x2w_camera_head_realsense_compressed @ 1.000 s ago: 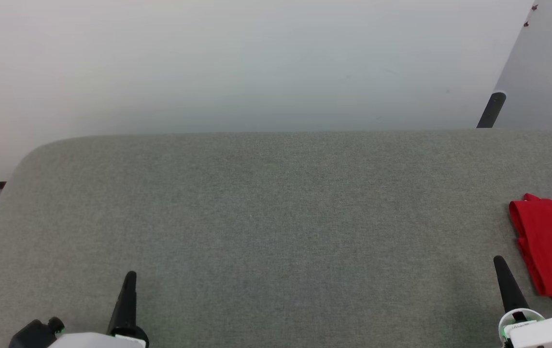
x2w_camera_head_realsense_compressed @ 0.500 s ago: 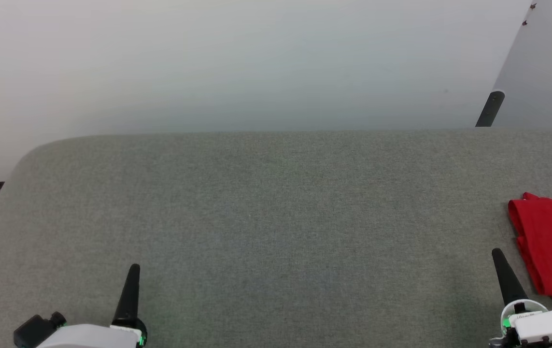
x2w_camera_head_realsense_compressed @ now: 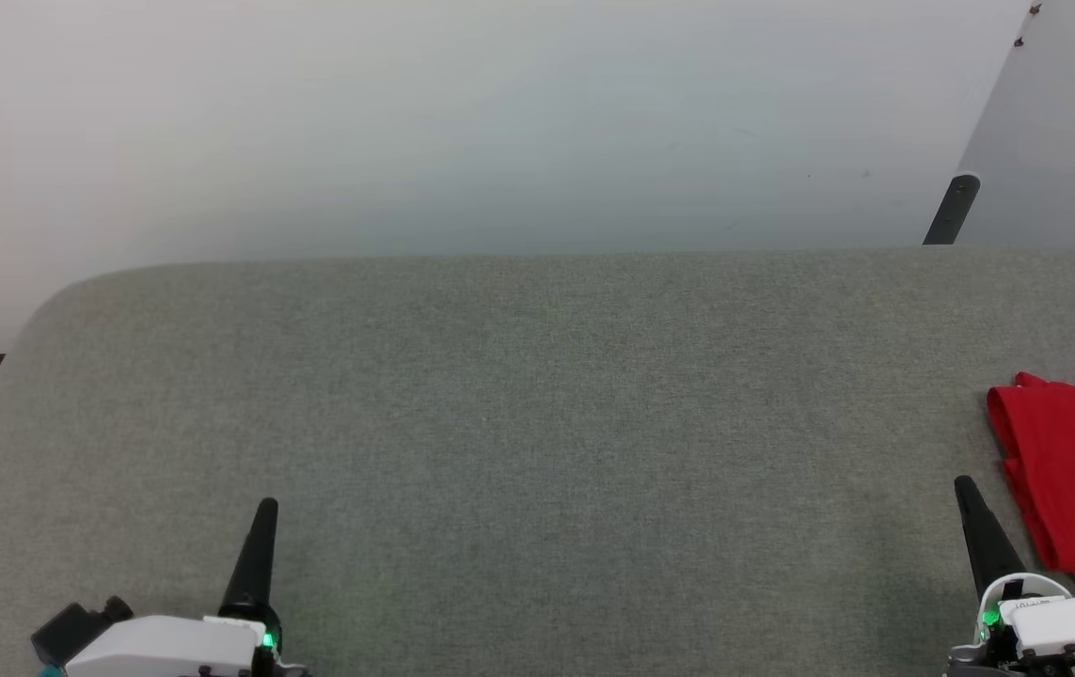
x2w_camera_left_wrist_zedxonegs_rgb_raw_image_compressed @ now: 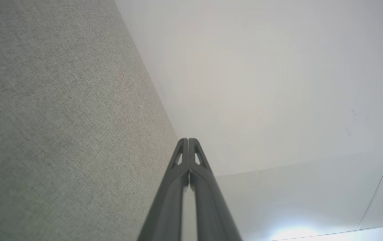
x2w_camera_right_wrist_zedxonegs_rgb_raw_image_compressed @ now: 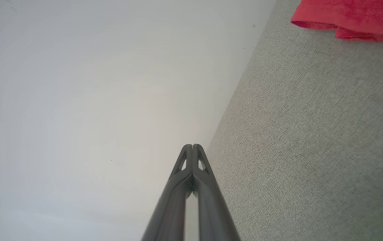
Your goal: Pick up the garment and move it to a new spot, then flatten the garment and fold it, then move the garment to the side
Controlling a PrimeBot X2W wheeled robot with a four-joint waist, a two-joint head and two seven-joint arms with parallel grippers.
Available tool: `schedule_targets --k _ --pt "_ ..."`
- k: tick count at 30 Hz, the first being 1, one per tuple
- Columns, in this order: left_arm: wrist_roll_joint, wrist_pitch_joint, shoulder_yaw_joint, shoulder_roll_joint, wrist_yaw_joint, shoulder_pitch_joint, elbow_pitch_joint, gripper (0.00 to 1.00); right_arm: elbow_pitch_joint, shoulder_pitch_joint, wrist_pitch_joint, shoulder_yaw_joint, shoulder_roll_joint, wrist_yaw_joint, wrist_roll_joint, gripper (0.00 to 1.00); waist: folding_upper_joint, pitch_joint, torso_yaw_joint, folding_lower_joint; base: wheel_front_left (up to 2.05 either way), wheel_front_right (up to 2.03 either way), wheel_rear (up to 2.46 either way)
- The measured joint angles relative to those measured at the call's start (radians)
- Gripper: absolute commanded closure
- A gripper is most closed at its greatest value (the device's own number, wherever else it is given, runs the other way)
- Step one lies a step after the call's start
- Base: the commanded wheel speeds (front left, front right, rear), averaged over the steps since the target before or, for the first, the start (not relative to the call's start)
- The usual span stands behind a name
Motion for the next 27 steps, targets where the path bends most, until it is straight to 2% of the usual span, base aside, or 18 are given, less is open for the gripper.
schedule_targets --k 27 --pt "-0.196 0.055 0.01 -0.012 -0.001 -0.049 0.034 1.0 0.039 -0.037 0.029 -0.011 0.012 0.0 0.181 1.0 0.0 0.004 -0.007 0.0 0.0 0.0 0.0"
